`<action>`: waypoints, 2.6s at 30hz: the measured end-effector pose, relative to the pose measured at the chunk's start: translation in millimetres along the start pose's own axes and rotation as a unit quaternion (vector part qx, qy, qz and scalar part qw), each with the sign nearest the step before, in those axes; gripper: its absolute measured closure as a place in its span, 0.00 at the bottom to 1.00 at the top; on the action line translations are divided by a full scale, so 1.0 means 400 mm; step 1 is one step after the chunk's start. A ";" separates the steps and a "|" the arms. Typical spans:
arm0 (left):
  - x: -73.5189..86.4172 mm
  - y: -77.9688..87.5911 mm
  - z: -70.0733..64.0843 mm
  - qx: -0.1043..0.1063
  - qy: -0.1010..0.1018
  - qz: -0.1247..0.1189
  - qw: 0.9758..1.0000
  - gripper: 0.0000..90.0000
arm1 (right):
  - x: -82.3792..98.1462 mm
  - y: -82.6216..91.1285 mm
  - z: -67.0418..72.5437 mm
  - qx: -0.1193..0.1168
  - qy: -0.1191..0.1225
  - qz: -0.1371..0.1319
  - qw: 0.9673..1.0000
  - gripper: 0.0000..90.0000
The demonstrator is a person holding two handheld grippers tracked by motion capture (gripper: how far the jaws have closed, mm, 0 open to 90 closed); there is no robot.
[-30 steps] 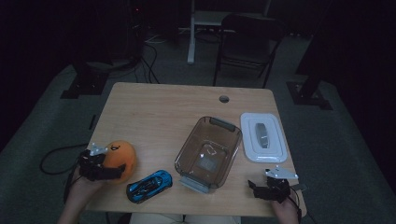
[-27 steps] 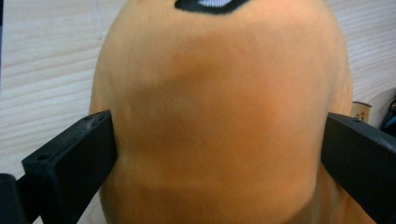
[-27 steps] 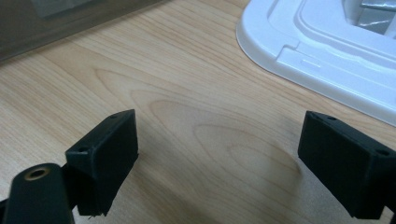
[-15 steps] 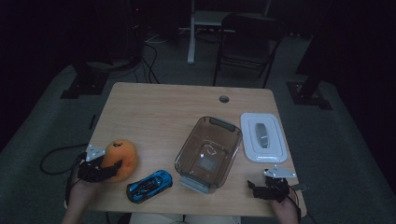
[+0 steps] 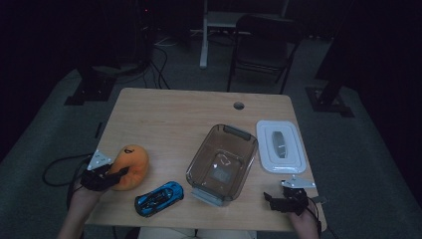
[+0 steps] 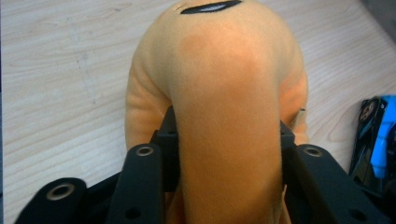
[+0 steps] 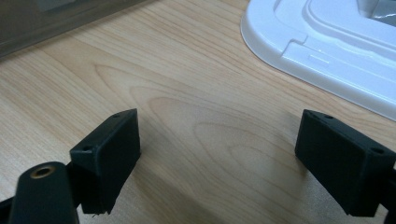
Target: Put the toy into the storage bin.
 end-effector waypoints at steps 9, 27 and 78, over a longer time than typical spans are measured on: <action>-0.048 0.028 -0.010 0.036 -0.047 -0.026 0.998 0.70 | 0.000 0.000 0.000 0.000 0.002 0.000 1.000 0.15; -0.192 0.113 -0.068 0.076 -0.132 -0.073 0.986 0.70 | 0.000 0.000 0.000 0.000 0.002 0.000 1.000 0.15; -0.528 -0.009 -0.460 0.200 -0.394 -0.035 0.897 0.69 | 0.000 0.000 -0.001 -0.003 0.000 -0.001 1.000 0.15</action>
Point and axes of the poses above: each handheld gripper's, and its own axes: y roughly backward along the jaws, x roughly out of its underside, z roughly to its left, the point moved 3 cm from there along -y, roughly forward along the jaws, and after that the axes turned 15 degrees about z, right-handed, at the moved point
